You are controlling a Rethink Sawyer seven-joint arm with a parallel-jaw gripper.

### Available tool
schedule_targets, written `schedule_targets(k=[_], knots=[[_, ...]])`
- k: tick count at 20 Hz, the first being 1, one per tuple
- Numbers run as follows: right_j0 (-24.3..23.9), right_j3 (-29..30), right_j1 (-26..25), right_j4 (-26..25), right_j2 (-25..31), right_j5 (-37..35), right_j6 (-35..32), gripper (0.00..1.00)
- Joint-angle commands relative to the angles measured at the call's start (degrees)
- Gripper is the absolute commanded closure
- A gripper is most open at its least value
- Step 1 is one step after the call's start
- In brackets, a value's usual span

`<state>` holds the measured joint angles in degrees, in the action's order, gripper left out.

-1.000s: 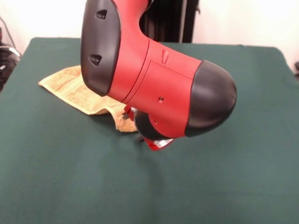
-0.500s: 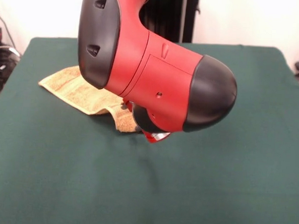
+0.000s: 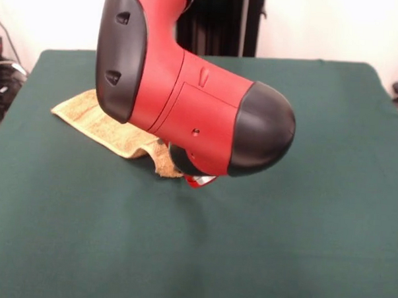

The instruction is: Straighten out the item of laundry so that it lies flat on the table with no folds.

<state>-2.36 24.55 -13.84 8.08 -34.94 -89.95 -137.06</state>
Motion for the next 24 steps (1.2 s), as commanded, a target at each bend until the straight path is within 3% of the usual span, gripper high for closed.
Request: schedule_targets(k=[1,14,19,24], knots=[[1.02,8.30,-3.70,0.67,7.55,11.13,-10.70,0.00],[2.54,18.46,2.36,1.05,11.73,28.93,-11.52,0.00],[2.64,19.84,5.08,2.00,12.31,25.88,-8.71,0.00],[1.80,16.75,3.31,2.05,11.79,24.05,-7.87,0.00]])
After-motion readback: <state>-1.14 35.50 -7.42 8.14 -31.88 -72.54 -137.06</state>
